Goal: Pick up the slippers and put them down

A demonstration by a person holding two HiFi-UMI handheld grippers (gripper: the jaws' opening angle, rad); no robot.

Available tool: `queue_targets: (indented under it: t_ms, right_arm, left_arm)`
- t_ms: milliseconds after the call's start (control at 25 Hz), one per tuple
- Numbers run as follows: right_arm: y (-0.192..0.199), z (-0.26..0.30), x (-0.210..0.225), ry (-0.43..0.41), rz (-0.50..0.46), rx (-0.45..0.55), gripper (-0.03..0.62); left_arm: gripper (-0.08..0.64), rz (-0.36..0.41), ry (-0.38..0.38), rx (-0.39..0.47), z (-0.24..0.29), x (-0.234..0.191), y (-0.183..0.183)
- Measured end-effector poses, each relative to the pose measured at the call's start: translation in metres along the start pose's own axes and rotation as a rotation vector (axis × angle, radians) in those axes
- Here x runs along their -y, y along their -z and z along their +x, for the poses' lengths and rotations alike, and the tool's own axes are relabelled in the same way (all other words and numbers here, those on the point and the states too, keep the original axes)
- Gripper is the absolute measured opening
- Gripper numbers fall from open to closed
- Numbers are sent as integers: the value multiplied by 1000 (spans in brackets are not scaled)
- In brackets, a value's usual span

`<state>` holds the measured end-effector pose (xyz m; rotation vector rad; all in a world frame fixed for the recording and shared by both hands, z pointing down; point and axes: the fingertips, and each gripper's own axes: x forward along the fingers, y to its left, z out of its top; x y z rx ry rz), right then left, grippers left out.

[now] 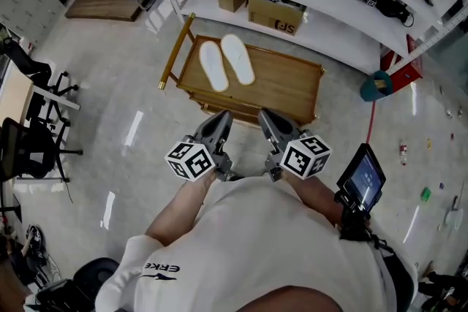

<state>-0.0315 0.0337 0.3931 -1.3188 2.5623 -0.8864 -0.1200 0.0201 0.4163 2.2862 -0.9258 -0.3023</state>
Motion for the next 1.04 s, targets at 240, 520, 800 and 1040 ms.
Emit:
queue_targets:
  t_ms: [240, 520, 800, 1040]
  right_arm:
    - [1, -2, 2, -9, 2, -8, 6]
    - [2, -1, 4, -28, 2, -19, 6]
    - [4, 4, 1, -49, 6, -30, 6]
    - [15, 16, -8, -61, 7, -45, 6]
  left_arm:
    - [5, -4, -13, -4, -1, 1, 4]
    - [3, -6, -33, -1, 2, -1, 7]
    - [5, -3, -61, 2, -3, -7, 6]
    - [5, -2, -78, 2, -14, -19, 2]
